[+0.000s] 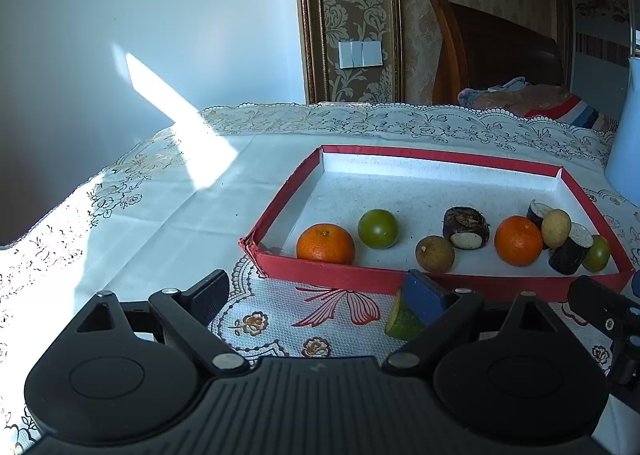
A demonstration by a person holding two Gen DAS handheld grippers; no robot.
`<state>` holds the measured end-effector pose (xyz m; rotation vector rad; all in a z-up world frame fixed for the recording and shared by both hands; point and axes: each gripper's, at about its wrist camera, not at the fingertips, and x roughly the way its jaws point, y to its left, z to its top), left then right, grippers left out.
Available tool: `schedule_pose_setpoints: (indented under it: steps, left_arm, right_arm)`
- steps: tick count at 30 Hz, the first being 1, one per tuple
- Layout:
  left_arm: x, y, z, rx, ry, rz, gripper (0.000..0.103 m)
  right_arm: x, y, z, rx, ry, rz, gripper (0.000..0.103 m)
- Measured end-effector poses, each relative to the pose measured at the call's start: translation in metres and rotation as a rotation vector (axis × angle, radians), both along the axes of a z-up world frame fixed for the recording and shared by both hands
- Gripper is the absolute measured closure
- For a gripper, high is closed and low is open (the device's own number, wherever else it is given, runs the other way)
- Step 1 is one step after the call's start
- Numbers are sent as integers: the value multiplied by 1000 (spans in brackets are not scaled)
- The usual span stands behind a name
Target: Organize fruits
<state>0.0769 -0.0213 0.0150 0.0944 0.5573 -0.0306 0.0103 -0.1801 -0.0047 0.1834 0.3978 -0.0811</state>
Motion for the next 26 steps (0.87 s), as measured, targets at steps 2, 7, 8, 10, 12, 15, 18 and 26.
schedule_pose_setpoints:
  steps: [2,7,8,10,12,15,18,26]
  left_arm:
    - [-1,1,0,0,3,2,9]
    - [-4,3,-1,1,7,8,9]
    - [-4,3,-2,1,8,9,9]
    - [-5,4,-3,2,11,12,9]
    - [-5,5,-4,0,14,13,9]
    - [-6,6,-4,0,15,11,9]
    - [-7,6,-4,2,13,6,9]
    - [-9,4,-10,23,2,-5,9]
  right_arm:
    - [-1,1,0,-1,0,3,30]
    - [-3,4,0,-2,-2,7,30]
    - [-3,5,0,-2,-3,7,30]
    - [-4,5,0,-3,-4,7,30]
    - [-4,5,1,-6,-7,7,30]
    - [-4,6,1,-8,-6,6,30]
    - [-5,6,1,-8,-7,6,30]
    - [-2,5,0,-13,1,-11,30]
